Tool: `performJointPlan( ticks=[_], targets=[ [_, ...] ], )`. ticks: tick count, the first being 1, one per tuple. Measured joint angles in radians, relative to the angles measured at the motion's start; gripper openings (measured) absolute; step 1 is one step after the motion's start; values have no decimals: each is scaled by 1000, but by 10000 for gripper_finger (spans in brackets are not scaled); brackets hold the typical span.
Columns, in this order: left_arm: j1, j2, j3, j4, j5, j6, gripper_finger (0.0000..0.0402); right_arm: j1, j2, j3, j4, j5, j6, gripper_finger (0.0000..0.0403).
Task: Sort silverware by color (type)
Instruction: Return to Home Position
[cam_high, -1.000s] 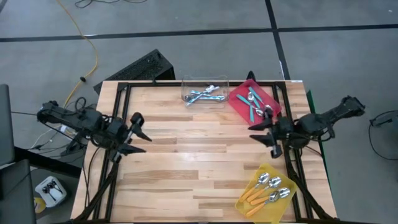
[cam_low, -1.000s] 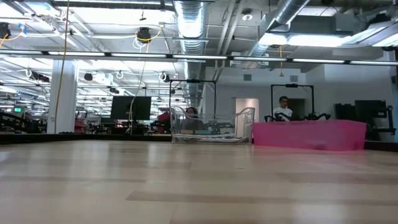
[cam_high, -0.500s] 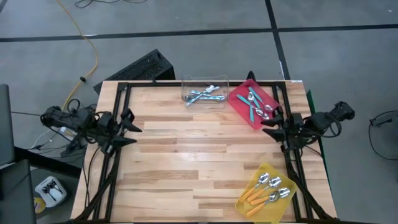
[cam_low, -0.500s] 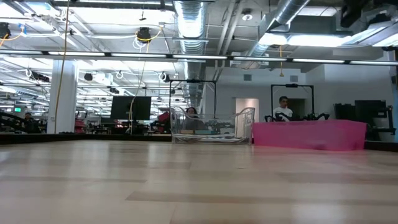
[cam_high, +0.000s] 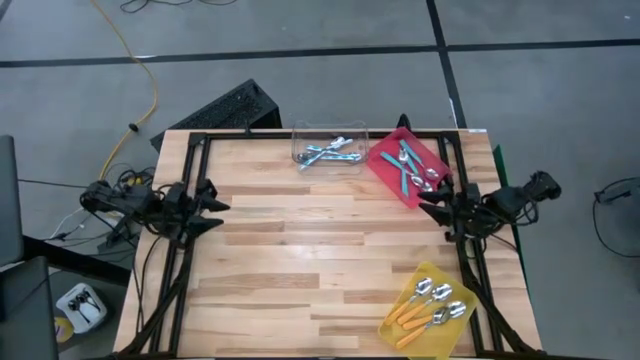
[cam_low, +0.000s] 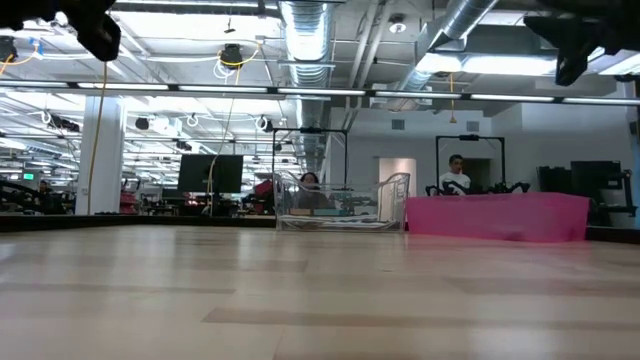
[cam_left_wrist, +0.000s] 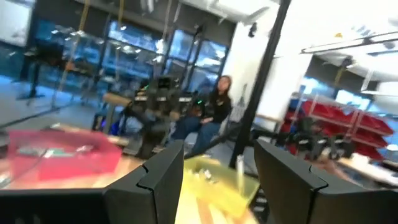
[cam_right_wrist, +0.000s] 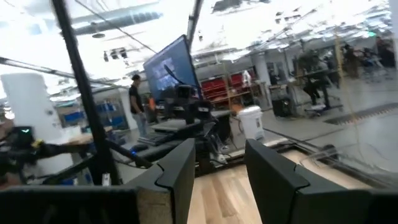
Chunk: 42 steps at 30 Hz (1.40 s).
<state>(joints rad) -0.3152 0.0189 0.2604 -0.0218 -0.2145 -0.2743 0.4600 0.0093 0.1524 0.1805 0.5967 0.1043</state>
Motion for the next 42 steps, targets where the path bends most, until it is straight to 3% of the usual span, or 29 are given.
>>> performJointPlan(
  ticks=[4,10,18,27,42],
  targets=[
    [5,-18,-68,2,-12,-34,180,-15,-7,-1,-27,10,12,166],
    [5,-15,-245,217,-1,-46,180,-41,-7,-96,-56,5,74,166],
    [6,-16,-250,206,146,-2,180,-105,25,-142,-105,-131,23,166],
    [6,-15,-251,135,98,35,180,-149,33,-143,-114,-205,37,166],
    [7,-15,-252,67,129,109,180,-156,111,-144,-117,-207,-4,166]
  ],
)
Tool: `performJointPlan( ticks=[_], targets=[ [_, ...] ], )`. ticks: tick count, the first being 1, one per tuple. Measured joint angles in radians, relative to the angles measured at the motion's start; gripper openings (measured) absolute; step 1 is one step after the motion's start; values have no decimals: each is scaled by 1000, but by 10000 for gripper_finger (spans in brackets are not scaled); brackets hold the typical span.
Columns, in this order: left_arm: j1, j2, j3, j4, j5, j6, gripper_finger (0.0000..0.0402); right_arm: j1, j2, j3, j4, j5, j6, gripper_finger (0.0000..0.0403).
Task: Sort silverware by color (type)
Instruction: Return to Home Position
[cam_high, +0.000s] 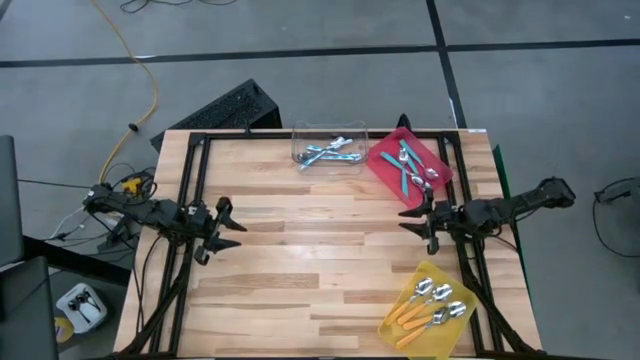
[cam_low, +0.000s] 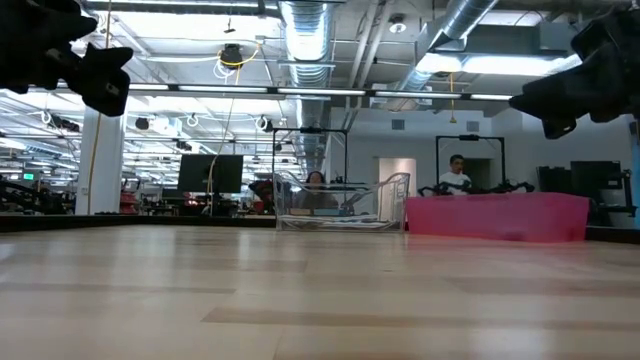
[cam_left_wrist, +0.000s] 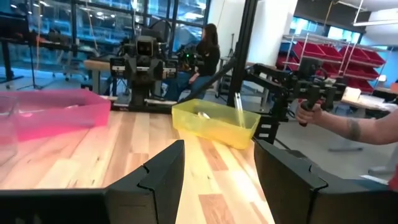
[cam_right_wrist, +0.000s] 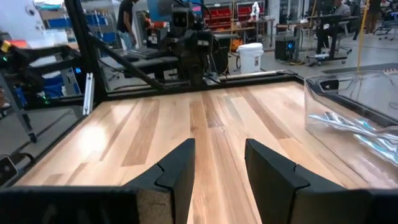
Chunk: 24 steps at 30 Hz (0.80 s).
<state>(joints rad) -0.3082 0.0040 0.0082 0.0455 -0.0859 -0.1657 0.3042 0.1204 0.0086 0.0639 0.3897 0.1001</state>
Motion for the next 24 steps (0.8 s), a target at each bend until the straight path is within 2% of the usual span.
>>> performJointPlan(
  ticks=[13,24],
  targets=[
    [1,0,-1,8,-60,46,180,0,78,0,-1,1,-5,166],
    [0,0,-2,8,-59,76,180,1,102,0,-1,2,-3,166]
  ],
)
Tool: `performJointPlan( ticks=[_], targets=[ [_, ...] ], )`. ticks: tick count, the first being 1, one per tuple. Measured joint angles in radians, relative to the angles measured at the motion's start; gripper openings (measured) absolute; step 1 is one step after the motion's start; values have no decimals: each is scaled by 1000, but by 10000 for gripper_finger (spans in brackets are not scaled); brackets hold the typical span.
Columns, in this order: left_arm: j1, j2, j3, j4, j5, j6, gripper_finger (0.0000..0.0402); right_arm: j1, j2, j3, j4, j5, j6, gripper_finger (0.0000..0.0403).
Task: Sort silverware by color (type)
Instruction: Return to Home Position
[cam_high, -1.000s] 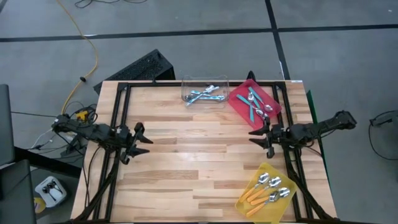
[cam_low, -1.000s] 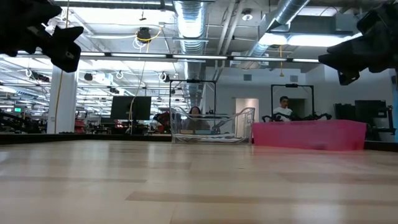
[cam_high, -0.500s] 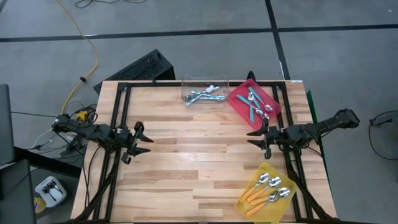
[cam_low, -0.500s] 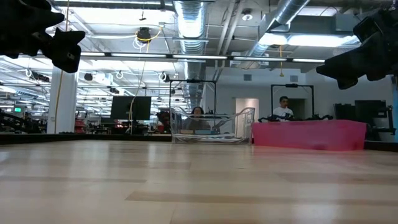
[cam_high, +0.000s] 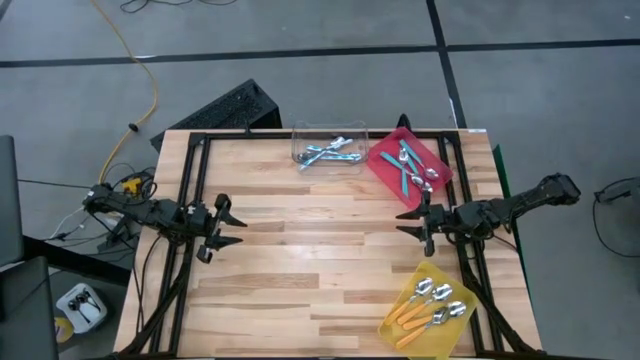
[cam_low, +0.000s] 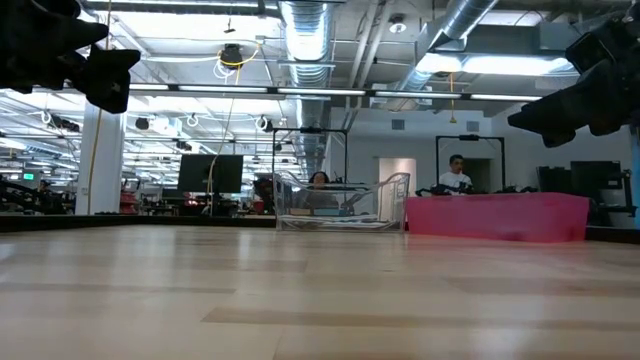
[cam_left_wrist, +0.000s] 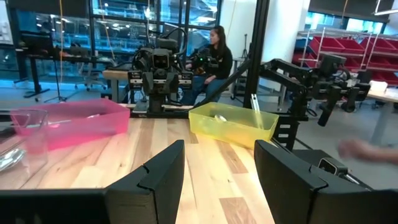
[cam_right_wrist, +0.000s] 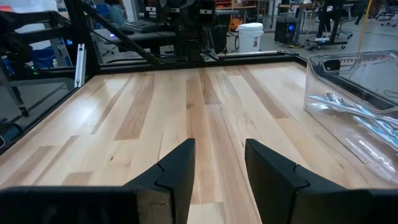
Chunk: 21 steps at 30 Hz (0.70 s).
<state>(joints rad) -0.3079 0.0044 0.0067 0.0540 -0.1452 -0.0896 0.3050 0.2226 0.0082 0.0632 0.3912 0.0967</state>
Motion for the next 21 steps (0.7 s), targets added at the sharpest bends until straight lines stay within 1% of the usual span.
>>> performJointPlan(
  ticks=[21],
  targets=[
    [0,0,0,0,0,-9,180,0,0,0,0,2,0,166]
  ],
)
